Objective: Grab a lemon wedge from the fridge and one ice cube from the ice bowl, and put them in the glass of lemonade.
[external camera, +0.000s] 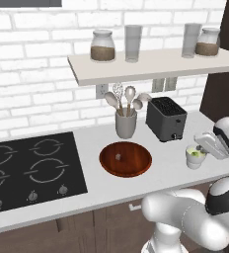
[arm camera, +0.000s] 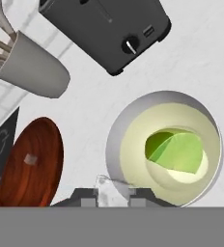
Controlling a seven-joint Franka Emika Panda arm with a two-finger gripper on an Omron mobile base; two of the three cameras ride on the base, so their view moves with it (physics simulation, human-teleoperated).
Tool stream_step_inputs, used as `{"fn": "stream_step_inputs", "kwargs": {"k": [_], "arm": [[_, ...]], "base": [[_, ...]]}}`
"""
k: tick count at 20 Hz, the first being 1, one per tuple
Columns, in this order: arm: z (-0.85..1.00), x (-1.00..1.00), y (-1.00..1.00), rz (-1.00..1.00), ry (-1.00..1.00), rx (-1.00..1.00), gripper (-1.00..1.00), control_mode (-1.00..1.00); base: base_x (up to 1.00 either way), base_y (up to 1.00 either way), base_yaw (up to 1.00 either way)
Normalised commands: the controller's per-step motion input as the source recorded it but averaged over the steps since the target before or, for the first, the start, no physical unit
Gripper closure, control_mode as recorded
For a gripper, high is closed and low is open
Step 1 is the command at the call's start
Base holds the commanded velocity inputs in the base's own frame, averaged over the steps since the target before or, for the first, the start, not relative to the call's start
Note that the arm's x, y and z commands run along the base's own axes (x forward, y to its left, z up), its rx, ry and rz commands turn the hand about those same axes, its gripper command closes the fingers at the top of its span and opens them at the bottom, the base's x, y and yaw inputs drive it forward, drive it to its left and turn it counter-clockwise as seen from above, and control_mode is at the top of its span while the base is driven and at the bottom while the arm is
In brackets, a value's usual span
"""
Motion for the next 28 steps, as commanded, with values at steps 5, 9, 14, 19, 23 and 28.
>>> {"fn": "stream_step_inputs", "kwargs": {"k": [5,9,14,19,23,28], "arm": [[-0.24,0.0,0.0,0.0,0.0,0.0,1.0,-1.0],[-0.11,0.05,-0.03,0.0,0.0,0.0,1.0,-1.0],[-0.03,0.19,-0.03,0.0,0.0,0.0,1.0,-1.0],[-0.1,0.16,-0.06,0.0,0.0,0.0,1.0,-1.0],[-0.11,0.03,-0.06,0.0,0.0,0.0,-1.0,-1.0],[-0.05,0.0,-0.06,0.0,0.0,0.0,-1.0,-1.0]], "base": [[0.0,0.0,0.0],[0.0,0.0,0.0],[0.0,0.0,0.0],[0.0,0.0,0.0],[0.0,0.0,0.0],[0.0,0.0,0.0]]}}
